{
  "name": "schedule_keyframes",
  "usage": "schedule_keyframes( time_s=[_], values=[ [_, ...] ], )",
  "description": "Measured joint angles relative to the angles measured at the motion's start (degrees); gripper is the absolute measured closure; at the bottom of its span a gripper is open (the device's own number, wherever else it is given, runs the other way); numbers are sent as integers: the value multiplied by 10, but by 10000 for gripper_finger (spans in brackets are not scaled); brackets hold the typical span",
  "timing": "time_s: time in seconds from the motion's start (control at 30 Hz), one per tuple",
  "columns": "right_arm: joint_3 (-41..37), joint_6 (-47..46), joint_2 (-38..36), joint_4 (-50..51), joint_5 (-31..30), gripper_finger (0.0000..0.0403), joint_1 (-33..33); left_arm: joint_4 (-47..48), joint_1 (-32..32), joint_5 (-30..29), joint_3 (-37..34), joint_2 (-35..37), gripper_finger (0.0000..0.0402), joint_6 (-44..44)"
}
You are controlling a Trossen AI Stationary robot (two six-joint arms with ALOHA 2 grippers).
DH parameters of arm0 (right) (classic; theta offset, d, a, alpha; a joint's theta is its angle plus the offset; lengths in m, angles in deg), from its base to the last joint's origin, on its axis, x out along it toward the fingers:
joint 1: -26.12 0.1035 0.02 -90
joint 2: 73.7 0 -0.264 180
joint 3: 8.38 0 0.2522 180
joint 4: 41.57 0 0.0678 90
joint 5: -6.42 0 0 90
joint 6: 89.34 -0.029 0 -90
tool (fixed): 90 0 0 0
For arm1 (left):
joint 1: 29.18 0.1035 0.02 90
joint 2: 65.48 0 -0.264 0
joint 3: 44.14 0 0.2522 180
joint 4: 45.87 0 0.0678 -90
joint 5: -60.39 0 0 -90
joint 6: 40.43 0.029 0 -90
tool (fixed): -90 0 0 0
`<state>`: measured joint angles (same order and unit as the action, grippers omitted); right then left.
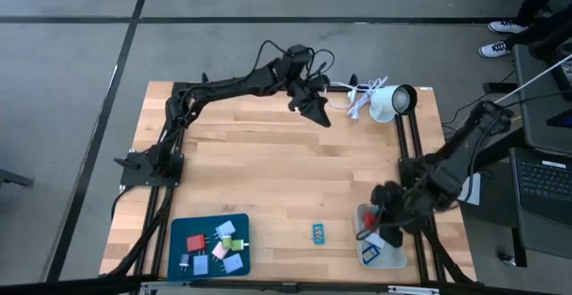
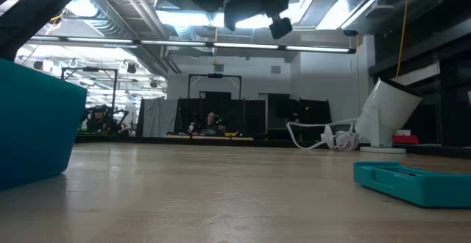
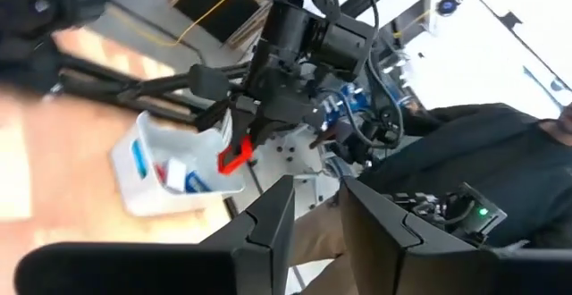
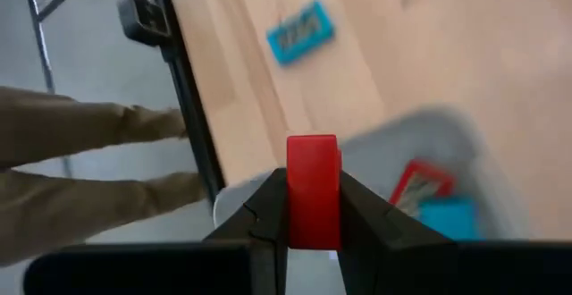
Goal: Pick & Place Office items
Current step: Put the red digital clock into the gray bin
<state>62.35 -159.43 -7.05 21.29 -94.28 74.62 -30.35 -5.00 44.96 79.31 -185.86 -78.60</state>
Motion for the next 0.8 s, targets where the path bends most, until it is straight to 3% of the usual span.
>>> schedule_keyframes(
  time_s=[0.23, 0.4, 0.8],
  values=[
    [-135, -162, 0, -119, -2, 341, 67, 236, -22, -66, 0, 0, 299, 192],
    [-170, -180, 0, -149, 1, 334, 72, 376, -45, -122, 0, 0, 278, 304],
    [-183, -221, 0, -144, 11, 298, 69, 414, -129, -258, 0, 0, 251, 365]
  ],
)
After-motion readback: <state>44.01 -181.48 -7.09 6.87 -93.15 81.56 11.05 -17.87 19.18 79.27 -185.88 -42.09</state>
